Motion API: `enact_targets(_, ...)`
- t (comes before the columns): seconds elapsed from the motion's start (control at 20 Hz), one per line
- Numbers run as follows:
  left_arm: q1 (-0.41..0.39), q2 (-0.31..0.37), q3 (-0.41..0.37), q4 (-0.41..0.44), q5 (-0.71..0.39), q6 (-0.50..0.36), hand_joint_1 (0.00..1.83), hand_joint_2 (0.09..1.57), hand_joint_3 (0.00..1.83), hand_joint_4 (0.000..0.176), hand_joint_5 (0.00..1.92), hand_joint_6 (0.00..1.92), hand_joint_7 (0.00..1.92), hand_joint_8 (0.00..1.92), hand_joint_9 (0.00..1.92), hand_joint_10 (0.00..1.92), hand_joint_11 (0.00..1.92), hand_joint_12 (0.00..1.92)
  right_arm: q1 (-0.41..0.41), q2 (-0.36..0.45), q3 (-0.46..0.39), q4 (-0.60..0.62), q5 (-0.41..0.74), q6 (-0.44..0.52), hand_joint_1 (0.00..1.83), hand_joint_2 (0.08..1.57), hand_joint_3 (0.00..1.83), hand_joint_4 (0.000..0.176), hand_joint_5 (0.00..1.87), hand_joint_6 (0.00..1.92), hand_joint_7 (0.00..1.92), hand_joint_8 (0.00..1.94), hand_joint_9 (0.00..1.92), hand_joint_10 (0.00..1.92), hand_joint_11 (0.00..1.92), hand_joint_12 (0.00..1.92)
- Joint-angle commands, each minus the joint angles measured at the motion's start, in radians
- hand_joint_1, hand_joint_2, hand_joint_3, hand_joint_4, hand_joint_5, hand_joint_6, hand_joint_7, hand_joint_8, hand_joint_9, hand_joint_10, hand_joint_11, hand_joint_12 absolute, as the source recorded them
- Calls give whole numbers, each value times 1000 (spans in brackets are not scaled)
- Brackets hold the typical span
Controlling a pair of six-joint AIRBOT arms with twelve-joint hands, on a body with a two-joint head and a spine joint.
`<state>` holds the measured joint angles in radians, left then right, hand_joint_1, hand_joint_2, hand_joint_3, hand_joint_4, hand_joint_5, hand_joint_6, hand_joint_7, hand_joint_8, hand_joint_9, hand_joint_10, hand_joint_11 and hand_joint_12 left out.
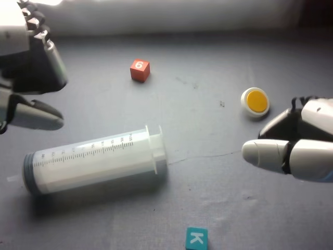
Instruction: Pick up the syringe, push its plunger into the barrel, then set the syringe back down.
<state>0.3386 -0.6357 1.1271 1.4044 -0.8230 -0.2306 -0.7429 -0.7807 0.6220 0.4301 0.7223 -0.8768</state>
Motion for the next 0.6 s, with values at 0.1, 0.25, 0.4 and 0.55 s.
enact_targets(0.1,1,23,-18,-67,-119,30,779,1208,6,173,1507,1919,1656,1921,1726,1921,1744,1921,15,5,-2,-24,123,-17,69,1286,0,133,1351,1921,1454,1941,1519,1921,1713,1921)
enact_targets(0.25,14,64,-39,-69,-242,54,1242,1262,12,163,1568,1921,1688,1921,1756,1921,1791,1921,7,5,-1,-32,114,-36,795,1429,3,175,1426,1921,1541,1941,1608,1921,1807,1921)
enact_targets(0.4,3,73,-36,-43,-318,78,1320,1304,26,165,1547,1921,1646,1921,1710,1921,1759,1921,-5,4,-2,-98,142,-43,1011,1429,0,176,1392,1921,1507,1941,1571,1921,1765,1921)
enact_targets(0.55,-16,62,-26,-32,-375,91,1327,1294,17,171,1511,1921,1612,1921,1685,1921,1740,1921,-32,4,-2,-170,192,-100,984,1426,0,176,1403,1921,1519,1941,1576,1921,1754,1921)
